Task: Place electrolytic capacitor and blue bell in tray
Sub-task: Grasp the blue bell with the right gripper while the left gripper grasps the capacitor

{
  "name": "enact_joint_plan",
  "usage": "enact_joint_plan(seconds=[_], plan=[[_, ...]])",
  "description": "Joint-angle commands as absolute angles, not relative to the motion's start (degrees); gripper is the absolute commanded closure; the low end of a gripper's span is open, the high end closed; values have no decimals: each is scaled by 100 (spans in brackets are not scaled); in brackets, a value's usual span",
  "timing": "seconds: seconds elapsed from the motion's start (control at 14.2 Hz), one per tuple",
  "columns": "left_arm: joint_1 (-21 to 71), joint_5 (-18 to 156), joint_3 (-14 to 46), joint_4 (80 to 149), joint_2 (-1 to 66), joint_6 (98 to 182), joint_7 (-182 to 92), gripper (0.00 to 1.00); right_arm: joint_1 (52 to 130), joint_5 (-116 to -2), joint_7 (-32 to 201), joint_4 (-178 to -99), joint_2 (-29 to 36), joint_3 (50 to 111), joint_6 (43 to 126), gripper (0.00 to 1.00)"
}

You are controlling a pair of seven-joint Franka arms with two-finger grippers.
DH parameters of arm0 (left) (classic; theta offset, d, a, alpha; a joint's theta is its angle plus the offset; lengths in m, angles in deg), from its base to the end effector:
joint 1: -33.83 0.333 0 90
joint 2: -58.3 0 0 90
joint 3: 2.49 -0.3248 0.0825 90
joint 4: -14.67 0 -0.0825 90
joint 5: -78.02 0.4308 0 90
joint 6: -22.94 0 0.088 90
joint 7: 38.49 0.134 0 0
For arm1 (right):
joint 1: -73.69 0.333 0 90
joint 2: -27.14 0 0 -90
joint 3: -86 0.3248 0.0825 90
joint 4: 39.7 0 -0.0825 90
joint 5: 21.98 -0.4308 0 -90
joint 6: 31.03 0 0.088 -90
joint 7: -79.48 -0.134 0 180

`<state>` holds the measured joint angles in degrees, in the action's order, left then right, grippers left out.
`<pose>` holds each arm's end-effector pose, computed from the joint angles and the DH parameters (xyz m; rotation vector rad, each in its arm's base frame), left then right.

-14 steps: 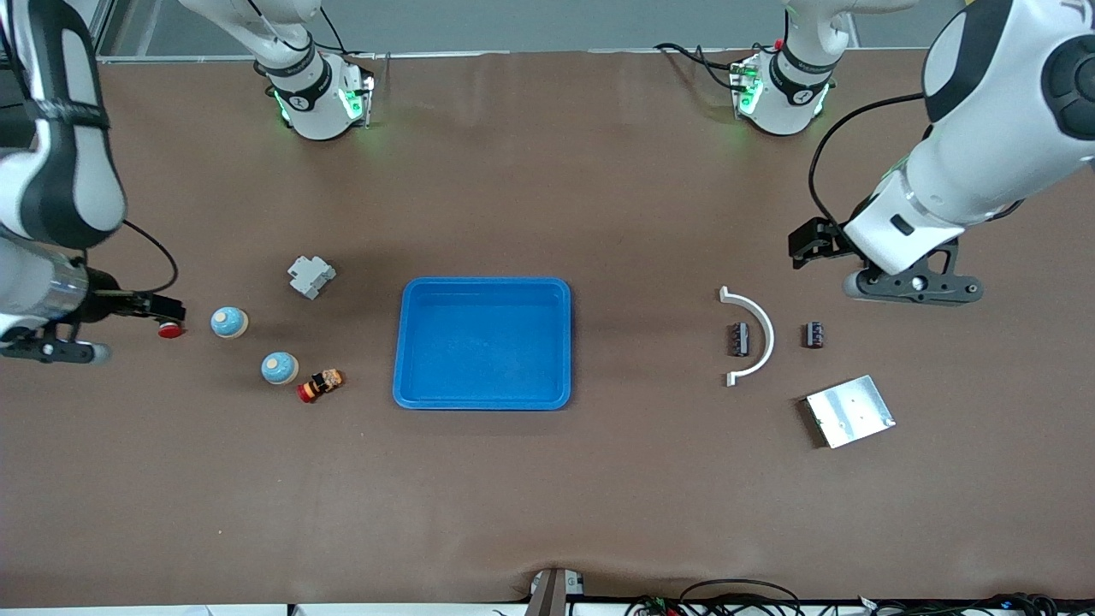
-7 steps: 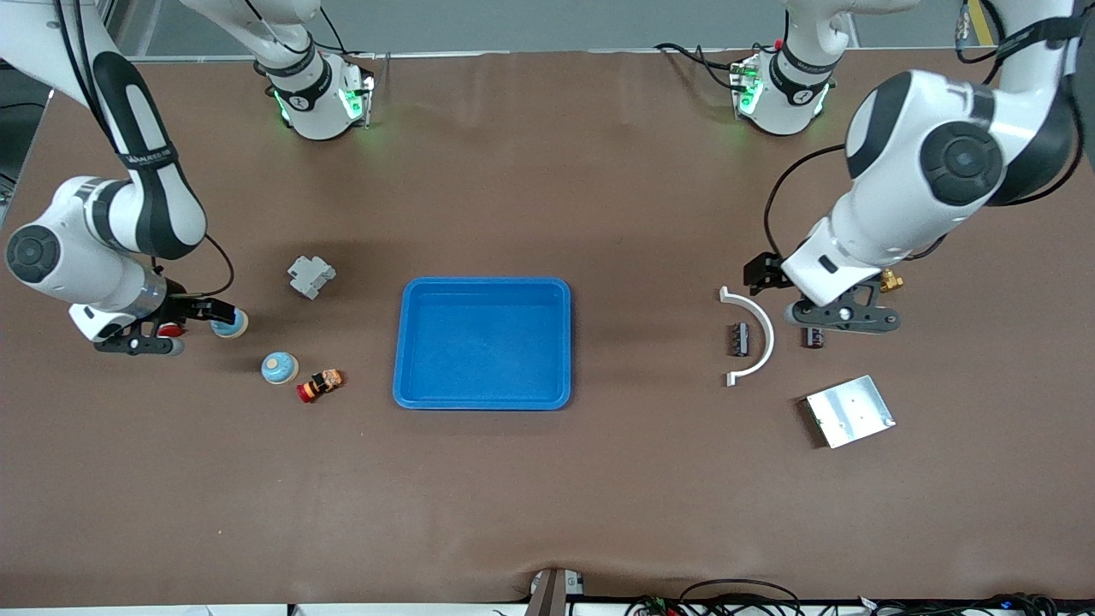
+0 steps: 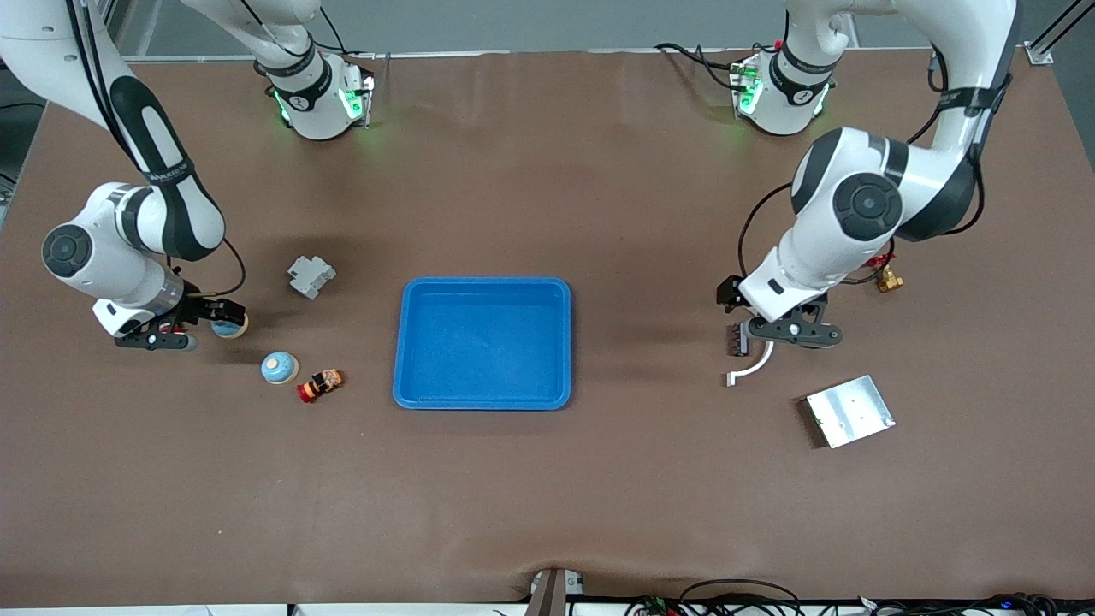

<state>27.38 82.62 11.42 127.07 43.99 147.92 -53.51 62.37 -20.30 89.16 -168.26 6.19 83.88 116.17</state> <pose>0.6018 -0.2152 0.3038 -3.1224 0.2086 0.0297 0.5497 -0.1325 0.1402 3.1202 -0.0600 -0.0705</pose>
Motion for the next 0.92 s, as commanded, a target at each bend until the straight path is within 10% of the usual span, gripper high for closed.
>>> enact_joint_plan(seconds=[0.0, 0.85], plan=[[2698, 8523, 1148, 12770, 4073, 15142, -5694, 0, 6165, -1960, 8941, -16864, 526, 8424, 11706, 0], [2891, 8953, 1078, 13579, 3378, 16909, -5747, 0, 6139, -2013, 8924, -16838, 323, 8424, 11733, 1]])
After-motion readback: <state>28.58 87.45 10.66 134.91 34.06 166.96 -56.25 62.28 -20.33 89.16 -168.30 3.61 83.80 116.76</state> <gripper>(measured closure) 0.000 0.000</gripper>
